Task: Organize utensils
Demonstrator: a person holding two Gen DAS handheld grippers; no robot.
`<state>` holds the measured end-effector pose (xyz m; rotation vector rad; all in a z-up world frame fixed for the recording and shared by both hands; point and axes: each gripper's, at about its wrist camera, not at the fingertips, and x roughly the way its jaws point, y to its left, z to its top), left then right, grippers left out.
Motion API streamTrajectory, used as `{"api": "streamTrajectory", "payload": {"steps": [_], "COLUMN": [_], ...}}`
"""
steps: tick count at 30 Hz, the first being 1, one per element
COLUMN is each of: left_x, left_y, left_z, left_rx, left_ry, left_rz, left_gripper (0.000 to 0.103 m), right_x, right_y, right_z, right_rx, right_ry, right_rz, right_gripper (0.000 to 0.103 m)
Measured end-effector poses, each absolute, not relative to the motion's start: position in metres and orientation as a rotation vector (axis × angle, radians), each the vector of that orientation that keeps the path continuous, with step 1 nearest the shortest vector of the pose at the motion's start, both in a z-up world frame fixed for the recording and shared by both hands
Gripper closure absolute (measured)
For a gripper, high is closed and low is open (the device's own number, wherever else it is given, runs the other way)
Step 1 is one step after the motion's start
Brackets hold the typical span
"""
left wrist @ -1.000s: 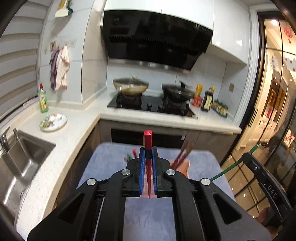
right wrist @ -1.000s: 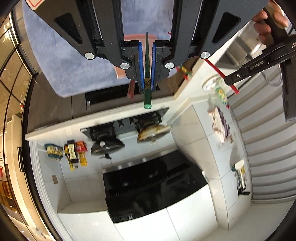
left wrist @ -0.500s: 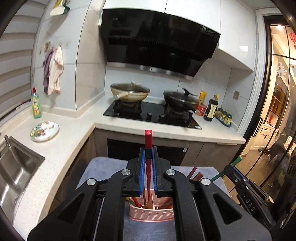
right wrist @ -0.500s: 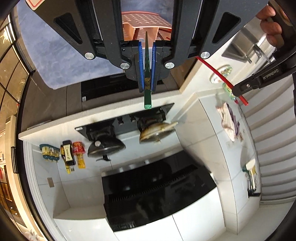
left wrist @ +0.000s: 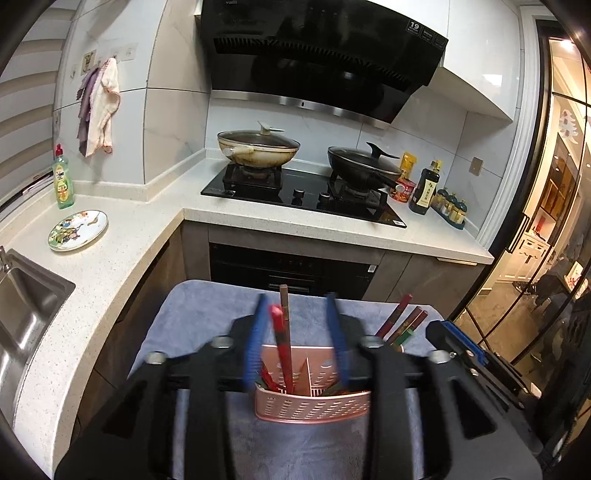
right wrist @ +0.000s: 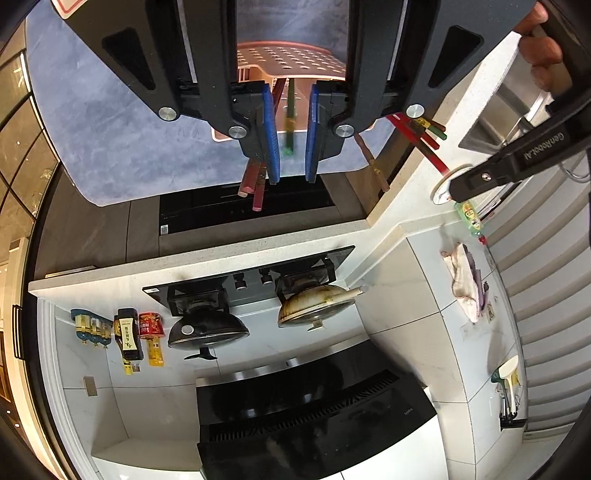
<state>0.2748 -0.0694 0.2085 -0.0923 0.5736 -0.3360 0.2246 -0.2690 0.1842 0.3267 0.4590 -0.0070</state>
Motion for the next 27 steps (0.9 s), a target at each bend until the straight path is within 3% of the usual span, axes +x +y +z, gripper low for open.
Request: {"api": "streamTrajectory", "payload": {"steps": [9, 11, 27], "left_x": [0.247, 0.237, 0.199], "left_y": [-0.064, -0.064, -0.040], "left_z": [0.213, 0.213, 0.182], "left_rx": [-0.026, -0.007, 0.096], "left_ry": [0.532, 0.522, 0.650], "left_rz": [-0.279, -0.272, -0.146], "left_gripper": [0.028, 0.027, 0.012], "right_x": [0.195, 0.186, 0.142], "right_y": [-0.259, -0.255, -0.223], "right_z": [0.191, 0.191, 0.163], "right_rx": [0.266, 0.245, 0.184], "right_ry": [0.459, 0.472, 0.659], "right_rz": [0.014, 0.012, -0.040], "right_gripper": [0.061, 0.055, 0.053]}}
